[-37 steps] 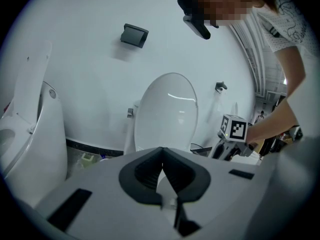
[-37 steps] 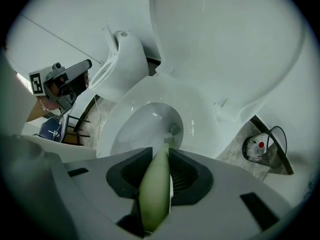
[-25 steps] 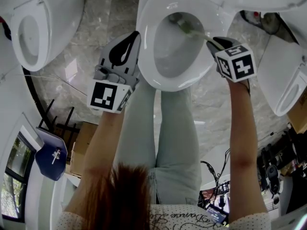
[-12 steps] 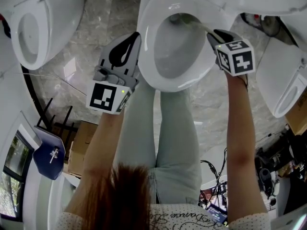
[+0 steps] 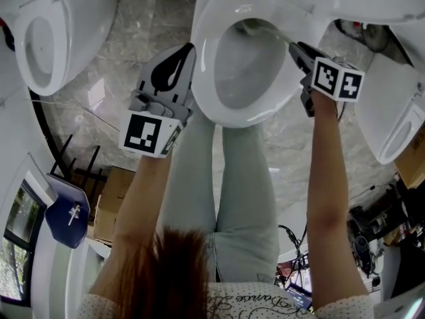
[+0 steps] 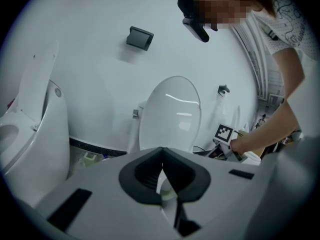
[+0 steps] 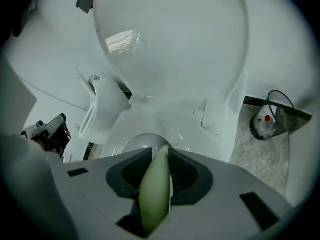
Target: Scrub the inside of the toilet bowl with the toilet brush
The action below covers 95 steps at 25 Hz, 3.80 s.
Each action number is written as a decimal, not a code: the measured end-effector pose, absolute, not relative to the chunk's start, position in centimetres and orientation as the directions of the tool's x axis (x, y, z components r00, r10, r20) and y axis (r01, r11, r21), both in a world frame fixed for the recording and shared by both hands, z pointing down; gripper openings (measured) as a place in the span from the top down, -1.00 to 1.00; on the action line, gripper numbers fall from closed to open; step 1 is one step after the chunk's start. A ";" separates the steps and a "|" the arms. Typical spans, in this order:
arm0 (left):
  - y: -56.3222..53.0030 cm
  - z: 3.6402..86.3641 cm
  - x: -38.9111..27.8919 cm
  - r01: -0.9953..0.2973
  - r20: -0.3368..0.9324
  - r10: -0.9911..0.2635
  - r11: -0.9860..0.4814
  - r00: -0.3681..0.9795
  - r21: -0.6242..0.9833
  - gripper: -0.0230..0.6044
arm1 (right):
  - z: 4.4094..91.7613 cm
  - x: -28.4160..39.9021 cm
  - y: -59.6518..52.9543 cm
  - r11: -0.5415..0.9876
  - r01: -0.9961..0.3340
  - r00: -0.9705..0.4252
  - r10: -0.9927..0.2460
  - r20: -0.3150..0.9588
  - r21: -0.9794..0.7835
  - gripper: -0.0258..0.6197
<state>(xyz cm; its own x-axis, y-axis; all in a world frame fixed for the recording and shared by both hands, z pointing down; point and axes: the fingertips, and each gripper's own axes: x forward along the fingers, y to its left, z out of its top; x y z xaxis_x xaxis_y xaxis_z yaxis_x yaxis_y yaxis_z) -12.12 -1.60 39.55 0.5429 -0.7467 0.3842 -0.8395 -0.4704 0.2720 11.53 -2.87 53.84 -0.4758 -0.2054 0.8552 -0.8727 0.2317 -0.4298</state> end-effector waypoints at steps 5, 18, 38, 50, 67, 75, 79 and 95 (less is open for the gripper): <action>-1.6 39.3 -11.8 -0.841 0.385 -0.748 -0.470 0.541 0.269 0.92 | 53.3 9.9 -2.7 0.292 -0.849 -0.504 -0.191 0.842 -0.442 0.57; -1.6 39.8 -11.9 -0.839 0.393 -0.742 -0.471 0.544 0.272 0.92 | 52.8 7.5 -1.6 0.336 -0.810 -0.545 -0.132 0.828 -0.480 0.57; -1.1 39.6 -10.1 -0.825 0.389 -0.728 -0.493 0.565 0.276 0.92 | 52.7 7.3 4.3 0.242 -0.766 -0.626 -0.074 0.776 -0.595 0.56; -1.0 39.6 -9.0 -0.813 0.395 -0.711 -0.514 0.582 0.273 0.92 | 52.5 7.9 6.4 0.226 -0.725 -0.668 -0.004 0.744 -0.650 0.56; -1.1 40.0 -7.9 -0.811 0.401 -0.705 -0.517 0.586 0.276 0.92 | 52.8 9.6 9.6 0.460 -0.694 -0.536 0.184 0.824 -0.554 0.56; -1.1 39.9 -8.0 -0.811 0.400 -0.705 -0.517 0.585 0.273 0.92 | 52.6 9.4 9.1 0.525 -0.672 -0.495 0.207 0.844 -0.523 0.56; -1.0 40.0 -8.1 -0.815 0.404 -0.708 -0.512 0.580 0.271 0.91 | 52.6 9.3 8.4 0.572 -0.655 -0.461 0.215 0.861 -0.494 0.56; -0.8 40.0 -9.3 -0.827 0.406 -0.721 -0.495 0.562 0.267 0.92 | 52.9 10.2 5.2 0.628 -0.672 -0.395 0.144 0.907 -0.392 0.56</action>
<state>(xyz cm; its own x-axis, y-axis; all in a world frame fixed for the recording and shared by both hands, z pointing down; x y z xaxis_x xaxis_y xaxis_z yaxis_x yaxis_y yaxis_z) -9.27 -0.80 40.01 0.5620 -0.7208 0.4056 -0.8271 -0.4948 0.2667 10.23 5.22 52.90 -0.3954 0.1437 0.9072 -0.6719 0.6282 -0.3924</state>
